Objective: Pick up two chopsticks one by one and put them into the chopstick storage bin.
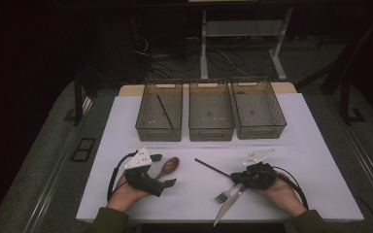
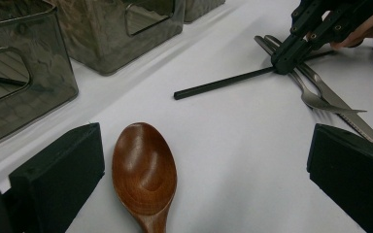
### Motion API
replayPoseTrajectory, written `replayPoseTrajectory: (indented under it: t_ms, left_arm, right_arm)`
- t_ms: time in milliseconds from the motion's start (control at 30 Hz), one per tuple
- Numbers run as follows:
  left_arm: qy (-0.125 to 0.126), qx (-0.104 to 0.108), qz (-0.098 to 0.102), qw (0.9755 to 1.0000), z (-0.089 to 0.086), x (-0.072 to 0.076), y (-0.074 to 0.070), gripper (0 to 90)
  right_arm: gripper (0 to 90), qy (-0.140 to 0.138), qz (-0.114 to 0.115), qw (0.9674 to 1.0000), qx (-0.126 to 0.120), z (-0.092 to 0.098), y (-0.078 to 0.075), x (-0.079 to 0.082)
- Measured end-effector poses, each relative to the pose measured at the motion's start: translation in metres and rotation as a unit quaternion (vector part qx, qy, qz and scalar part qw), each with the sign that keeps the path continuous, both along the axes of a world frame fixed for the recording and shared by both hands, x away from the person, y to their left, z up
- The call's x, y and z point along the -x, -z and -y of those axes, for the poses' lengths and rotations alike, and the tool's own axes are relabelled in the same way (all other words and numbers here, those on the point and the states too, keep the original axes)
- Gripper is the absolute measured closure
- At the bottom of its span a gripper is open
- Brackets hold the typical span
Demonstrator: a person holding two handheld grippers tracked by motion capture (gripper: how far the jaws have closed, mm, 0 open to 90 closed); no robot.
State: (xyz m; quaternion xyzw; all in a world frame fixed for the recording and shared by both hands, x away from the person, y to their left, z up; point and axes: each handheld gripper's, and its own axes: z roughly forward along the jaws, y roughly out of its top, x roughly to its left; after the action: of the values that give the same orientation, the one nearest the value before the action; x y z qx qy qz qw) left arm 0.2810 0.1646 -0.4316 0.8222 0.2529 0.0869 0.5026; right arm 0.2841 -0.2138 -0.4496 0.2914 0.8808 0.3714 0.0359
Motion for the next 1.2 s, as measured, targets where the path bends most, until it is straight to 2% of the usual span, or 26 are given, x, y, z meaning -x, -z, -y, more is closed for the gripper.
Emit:
replayPoseTrajectory:
  t_ms: [367, 1200]
  left_arm:
    - [0.001, -0.002, 0.000, 1.0000, 0.000, 0.000, 0.000, 0.0]
    - [0.002, 0.000, 0.000, 1.0000, 0.000, 0.000, 0.000, 0.0]
  right_arm:
    - [84.6, -0.011, -0.017, 0.9998, -0.009, 0.002, -0.001, -0.001]
    - [84.7, 0.001, -0.009, 0.9976, -0.069, 0.019, -0.023, -0.004]
